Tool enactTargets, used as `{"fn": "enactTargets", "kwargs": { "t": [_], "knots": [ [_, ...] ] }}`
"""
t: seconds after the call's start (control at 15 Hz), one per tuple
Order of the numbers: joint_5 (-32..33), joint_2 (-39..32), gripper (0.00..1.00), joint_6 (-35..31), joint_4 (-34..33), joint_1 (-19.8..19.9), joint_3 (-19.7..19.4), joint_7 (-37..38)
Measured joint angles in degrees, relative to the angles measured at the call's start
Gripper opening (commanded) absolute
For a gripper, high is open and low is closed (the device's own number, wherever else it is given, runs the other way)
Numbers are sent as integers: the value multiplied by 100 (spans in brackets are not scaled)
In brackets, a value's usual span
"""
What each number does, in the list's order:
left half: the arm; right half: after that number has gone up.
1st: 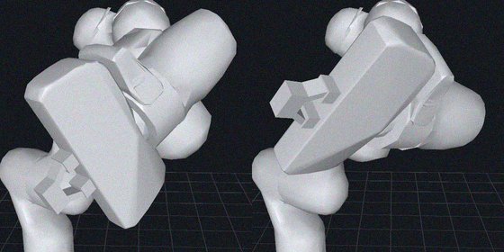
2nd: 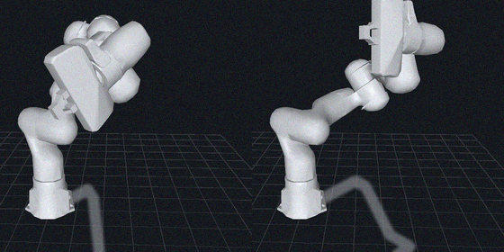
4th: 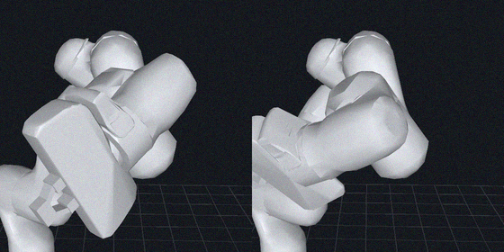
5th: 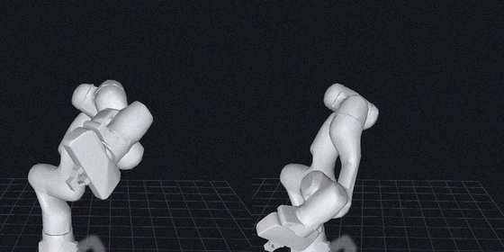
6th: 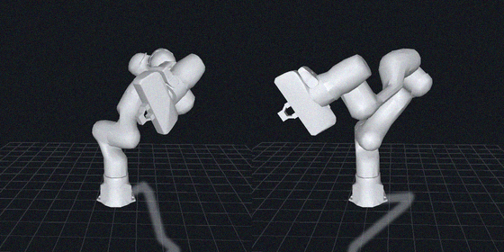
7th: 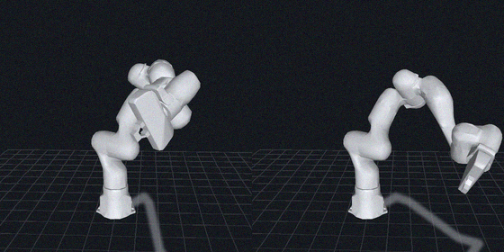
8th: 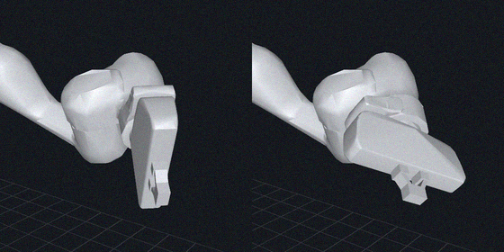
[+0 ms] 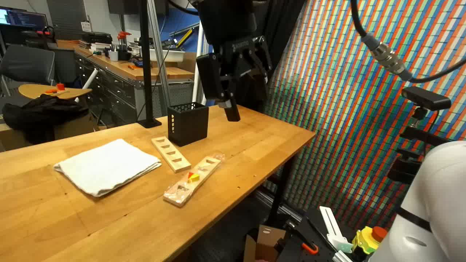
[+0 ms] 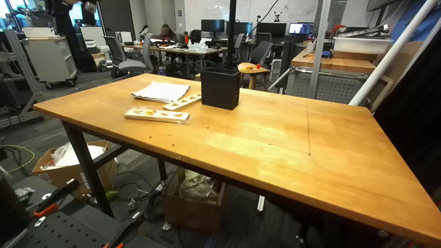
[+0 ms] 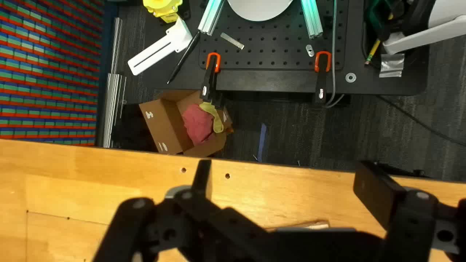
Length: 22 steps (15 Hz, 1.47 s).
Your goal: Put the cloth in the black box
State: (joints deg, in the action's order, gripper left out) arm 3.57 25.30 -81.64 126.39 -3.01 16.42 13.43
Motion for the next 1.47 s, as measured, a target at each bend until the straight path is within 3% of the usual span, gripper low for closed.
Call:
{"fn": "enactTargets", "kwargs": {
  "t": [0.87,1.13,1.47],
  "knots": [
    [50,-54,100,-105,-16,-74,-54,-15],
    [481,-304,100,-806,-76,-129,-61,-174],
    [1039,-850,100,-2143,-268,-138,-175,-527]
  ]
}}
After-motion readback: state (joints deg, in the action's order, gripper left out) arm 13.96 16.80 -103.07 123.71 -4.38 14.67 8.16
